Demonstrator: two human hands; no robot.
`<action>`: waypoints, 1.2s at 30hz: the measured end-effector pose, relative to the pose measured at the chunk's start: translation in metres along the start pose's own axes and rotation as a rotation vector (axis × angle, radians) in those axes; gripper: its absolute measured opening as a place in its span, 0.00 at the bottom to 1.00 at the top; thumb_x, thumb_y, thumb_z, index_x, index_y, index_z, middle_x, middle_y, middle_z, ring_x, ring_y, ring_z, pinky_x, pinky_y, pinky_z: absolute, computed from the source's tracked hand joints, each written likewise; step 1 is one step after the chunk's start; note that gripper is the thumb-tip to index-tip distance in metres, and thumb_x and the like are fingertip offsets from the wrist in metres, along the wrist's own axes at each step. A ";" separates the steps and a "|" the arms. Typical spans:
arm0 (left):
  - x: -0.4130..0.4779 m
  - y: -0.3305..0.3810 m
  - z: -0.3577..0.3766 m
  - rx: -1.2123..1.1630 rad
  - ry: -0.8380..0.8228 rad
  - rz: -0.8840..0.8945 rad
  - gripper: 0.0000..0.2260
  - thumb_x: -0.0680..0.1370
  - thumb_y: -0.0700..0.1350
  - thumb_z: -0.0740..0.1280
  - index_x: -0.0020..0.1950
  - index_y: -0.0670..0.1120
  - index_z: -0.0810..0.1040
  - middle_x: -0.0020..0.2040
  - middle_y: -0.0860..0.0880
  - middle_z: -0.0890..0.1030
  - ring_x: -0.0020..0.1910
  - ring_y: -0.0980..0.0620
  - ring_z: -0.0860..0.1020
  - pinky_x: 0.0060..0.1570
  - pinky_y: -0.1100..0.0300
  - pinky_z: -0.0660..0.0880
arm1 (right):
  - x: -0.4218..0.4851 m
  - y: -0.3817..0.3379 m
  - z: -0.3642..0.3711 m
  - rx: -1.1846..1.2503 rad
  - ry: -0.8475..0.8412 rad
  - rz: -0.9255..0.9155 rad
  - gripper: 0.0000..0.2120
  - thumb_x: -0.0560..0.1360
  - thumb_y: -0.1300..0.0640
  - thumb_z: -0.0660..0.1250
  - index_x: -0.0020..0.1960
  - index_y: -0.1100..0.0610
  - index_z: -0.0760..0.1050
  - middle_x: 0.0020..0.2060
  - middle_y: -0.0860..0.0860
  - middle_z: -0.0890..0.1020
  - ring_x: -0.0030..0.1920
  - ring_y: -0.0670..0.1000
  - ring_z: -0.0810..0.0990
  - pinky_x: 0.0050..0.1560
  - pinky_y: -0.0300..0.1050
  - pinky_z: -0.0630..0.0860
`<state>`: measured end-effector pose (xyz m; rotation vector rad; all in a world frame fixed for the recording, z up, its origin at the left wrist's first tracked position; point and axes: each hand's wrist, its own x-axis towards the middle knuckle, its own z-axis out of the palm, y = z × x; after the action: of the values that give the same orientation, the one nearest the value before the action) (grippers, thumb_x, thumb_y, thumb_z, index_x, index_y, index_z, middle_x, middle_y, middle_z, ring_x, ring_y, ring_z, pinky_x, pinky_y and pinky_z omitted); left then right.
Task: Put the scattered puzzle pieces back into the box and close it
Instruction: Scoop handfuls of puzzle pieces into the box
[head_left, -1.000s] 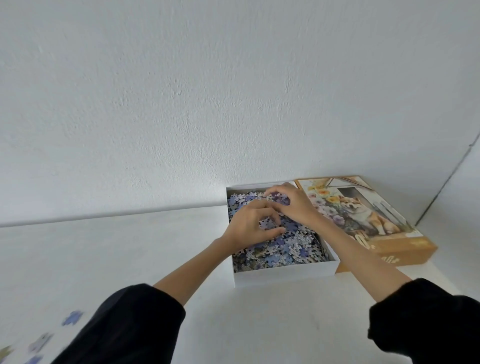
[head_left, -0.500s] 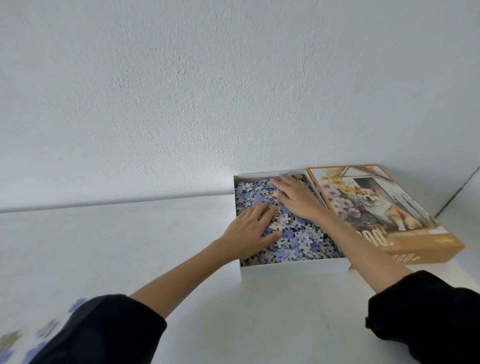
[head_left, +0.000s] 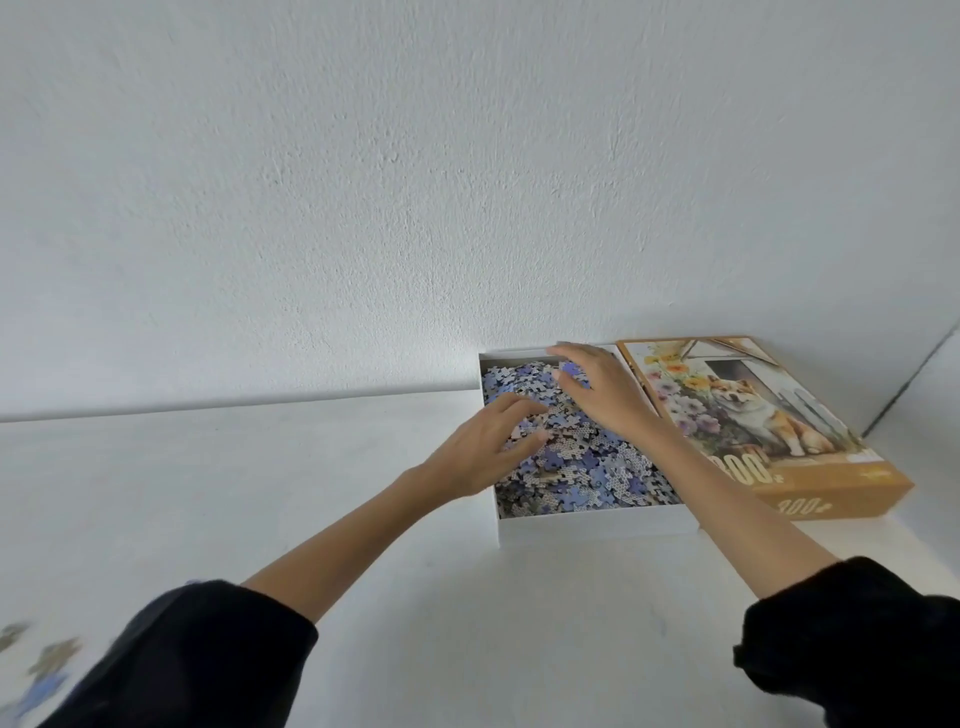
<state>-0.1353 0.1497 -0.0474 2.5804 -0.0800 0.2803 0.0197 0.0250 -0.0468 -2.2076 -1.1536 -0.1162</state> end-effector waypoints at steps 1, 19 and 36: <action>-0.006 -0.002 -0.005 -0.001 0.021 0.027 0.17 0.81 0.51 0.57 0.66 0.45 0.71 0.63 0.48 0.72 0.60 0.53 0.72 0.57 0.63 0.67 | 0.000 -0.007 0.000 0.013 0.013 -0.017 0.17 0.79 0.54 0.59 0.67 0.55 0.69 0.66 0.51 0.72 0.68 0.51 0.67 0.67 0.47 0.62; -0.189 -0.089 -0.117 0.092 0.162 0.016 0.19 0.76 0.59 0.55 0.55 0.50 0.78 0.53 0.54 0.78 0.50 0.57 0.77 0.52 0.61 0.74 | -0.043 -0.198 0.088 0.142 -0.076 -0.116 0.15 0.78 0.56 0.61 0.63 0.53 0.73 0.62 0.48 0.76 0.64 0.48 0.70 0.61 0.40 0.64; -0.371 -0.185 -0.126 0.312 0.005 -0.496 0.49 0.63 0.75 0.29 0.77 0.51 0.49 0.77 0.49 0.46 0.76 0.52 0.43 0.73 0.55 0.40 | -0.128 -0.294 0.215 -0.146 -0.436 -0.026 0.32 0.75 0.37 0.40 0.75 0.49 0.45 0.75 0.47 0.43 0.74 0.45 0.38 0.71 0.41 0.36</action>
<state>-0.4997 0.3733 -0.1159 2.7930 0.6437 0.1174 -0.3276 0.1788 -0.1165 -2.4203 -1.4428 0.2943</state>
